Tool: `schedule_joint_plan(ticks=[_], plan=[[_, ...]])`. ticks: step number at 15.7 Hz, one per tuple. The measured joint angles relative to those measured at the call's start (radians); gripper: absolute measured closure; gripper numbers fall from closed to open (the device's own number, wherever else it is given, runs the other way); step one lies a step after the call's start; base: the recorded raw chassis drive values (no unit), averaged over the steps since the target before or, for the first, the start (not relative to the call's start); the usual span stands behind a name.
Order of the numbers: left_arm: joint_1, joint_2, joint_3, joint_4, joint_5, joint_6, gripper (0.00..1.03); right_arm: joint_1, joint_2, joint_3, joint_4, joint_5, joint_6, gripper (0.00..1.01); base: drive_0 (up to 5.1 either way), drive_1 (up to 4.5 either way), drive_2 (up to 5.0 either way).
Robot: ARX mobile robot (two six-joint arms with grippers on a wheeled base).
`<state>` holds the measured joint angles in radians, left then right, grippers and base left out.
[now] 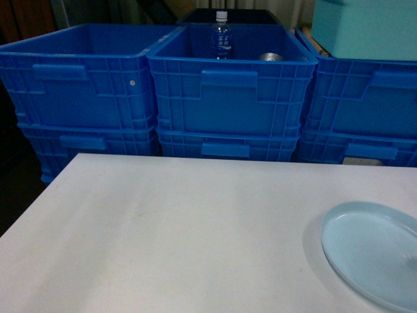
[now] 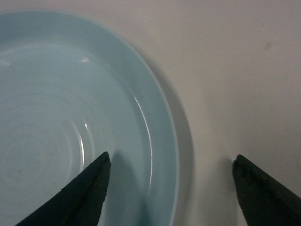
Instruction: Place blue tray on left shelf second layer neatly
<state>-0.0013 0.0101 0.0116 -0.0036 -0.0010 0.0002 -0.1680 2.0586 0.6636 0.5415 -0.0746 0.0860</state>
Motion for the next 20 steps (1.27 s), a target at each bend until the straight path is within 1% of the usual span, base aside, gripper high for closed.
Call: schedule_joint_plan(ticks=[3,4,6,7,8,12,14,15,16,18,20], plan=[[0.0,0.0,0.0,0.0,0.0,0.0,0.05,0.043,-0.006,-0.021,0.016,0.046,0.0,0.5,0.0,0.0,0.0],[0.0,0.0,0.0,0.0,0.0,0.0,0.05,0.054,-0.006,-0.027,0.024,0.053,0.0,0.61,0.0,0.0,0.0],[0.0,0.0,0.0,-0.001,-0.001,0.0,0.05,0.063,-0.006,-0.034,0.032,0.089,0.002,0.82,0.0,0.0,0.0],[0.0,0.0,0.0,0.0,0.0,0.0,0.05,0.063,-0.007,-0.038,0.04,0.098,0.001,0.93,0.0,0.0,0.0],[0.0,0.0,0.0,0.0,0.0,0.0,0.05,0.063,-0.01,-0.044,0.05,0.101,0.003,1.0,0.0,0.0,0.0],[0.0,0.0,0.0,0.0,0.0,0.0,0.05,0.065,-0.015,-0.061,0.069,0.098,0.003,0.99,0.0,0.0,0.0],[0.0,0.0,0.0,0.0,-0.001,0.0,0.05,0.077,-0.037,-0.098,0.101,0.093,-0.009,0.99,0.0,0.0,0.0],[0.0,0.0,0.0,0.0,0.0,0.0,0.05,0.084,-0.053,-0.126,0.13,0.094,-0.031,0.99,0.0,0.0,0.0],[0.0,0.0,0.0,0.0,0.0,0.0,0.05,0.093,-0.082,-0.161,0.16,0.095,-0.06,0.99,0.0,0.0,0.0],[0.0,0.0,0.0,0.0,0.0,0.0,0.05,0.097,-0.142,-0.184,0.177,0.08,-0.092,0.99,0.0,0.0,0.0],[0.0,0.0,0.0,0.0,0.0,0.0,0.05,0.102,-0.185,-0.187,0.169,0.069,-0.11,0.99,0.0,0.0,0.0]])
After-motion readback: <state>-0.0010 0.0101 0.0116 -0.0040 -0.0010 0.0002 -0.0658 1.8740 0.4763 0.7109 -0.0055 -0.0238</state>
